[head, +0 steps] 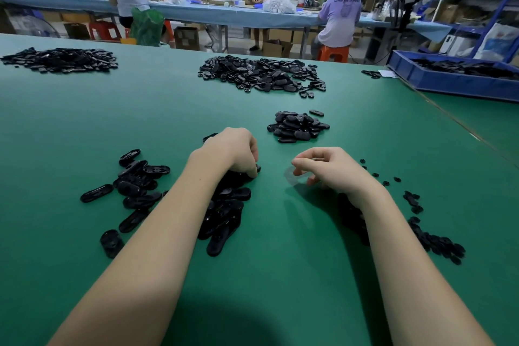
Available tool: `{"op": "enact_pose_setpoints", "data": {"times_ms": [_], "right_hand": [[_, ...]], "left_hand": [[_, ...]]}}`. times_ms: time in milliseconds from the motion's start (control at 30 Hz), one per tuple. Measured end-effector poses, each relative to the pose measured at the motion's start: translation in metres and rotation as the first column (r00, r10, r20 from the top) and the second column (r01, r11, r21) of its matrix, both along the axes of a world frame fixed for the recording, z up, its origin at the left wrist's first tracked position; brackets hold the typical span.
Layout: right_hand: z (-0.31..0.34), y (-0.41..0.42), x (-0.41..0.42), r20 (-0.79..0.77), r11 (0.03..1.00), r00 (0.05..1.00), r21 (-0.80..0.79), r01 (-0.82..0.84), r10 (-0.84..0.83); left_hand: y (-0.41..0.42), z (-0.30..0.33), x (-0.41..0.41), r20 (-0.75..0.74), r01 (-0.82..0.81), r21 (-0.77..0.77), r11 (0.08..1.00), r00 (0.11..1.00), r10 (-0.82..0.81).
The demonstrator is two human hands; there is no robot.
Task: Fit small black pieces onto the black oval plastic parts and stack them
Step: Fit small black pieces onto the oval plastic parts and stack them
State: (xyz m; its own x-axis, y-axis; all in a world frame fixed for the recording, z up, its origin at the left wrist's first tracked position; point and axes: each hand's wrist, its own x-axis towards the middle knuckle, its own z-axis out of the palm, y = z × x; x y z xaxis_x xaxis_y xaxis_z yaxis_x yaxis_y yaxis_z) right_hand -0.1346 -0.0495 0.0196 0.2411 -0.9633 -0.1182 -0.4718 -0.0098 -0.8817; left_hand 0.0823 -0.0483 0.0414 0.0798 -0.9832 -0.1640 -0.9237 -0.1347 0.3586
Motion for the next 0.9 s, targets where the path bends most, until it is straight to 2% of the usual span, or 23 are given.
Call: {"op": "enact_pose_setpoints", "data": {"times_ms": [167, 300, 433, 600, 667, 767, 900], "right_hand": [[0.002, 0.0, -0.004, 0.008, 1.0, 1.0, 0.001, -0.002, 0.002], [0.005, 0.0, -0.008, -0.005, 1.0, 1.0, 0.003, 0.011, -0.011], [0.007, -0.003, -0.021, 0.002, 0.994, 0.995, -0.043, 0.096, -0.096], [0.004, -0.011, -0.043, -0.077, 0.931, 0.939, -0.182, 0.317, -0.335], [0.002, -0.012, -0.049, -0.168, 0.893, 0.889, -0.237, 0.382, -0.425], [-0.002, -0.01, -0.051, -0.265, 0.871, 0.839, -0.276, 0.406, -0.475], [-0.006, -0.01, -0.05, -0.339, 0.867, 0.802, -0.275, 0.416, -0.492]], "left_hand": [[0.002, -0.001, -0.002, -0.015, 0.021, 0.0, 1.0, 1.0, -0.021], [0.001, 0.002, -0.008, -0.012, 0.057, -0.067, 0.996, 0.998, -0.058], [0.002, 0.003, -0.025, -0.236, 0.095, -0.127, 0.987, 0.964, -0.123], [0.005, -0.005, -0.047, -0.601, -0.004, -0.169, 0.986, 0.793, -0.1], [0.005, -0.008, -0.052, -0.672, -0.061, -0.189, 0.98, 0.736, -0.084], [0.006, -0.013, -0.058, -0.779, -0.092, -0.167, 0.982, 0.622, -0.074], [0.005, -0.018, -0.062, -0.833, -0.108, -0.09, 0.99, 0.553, -0.015]]}}
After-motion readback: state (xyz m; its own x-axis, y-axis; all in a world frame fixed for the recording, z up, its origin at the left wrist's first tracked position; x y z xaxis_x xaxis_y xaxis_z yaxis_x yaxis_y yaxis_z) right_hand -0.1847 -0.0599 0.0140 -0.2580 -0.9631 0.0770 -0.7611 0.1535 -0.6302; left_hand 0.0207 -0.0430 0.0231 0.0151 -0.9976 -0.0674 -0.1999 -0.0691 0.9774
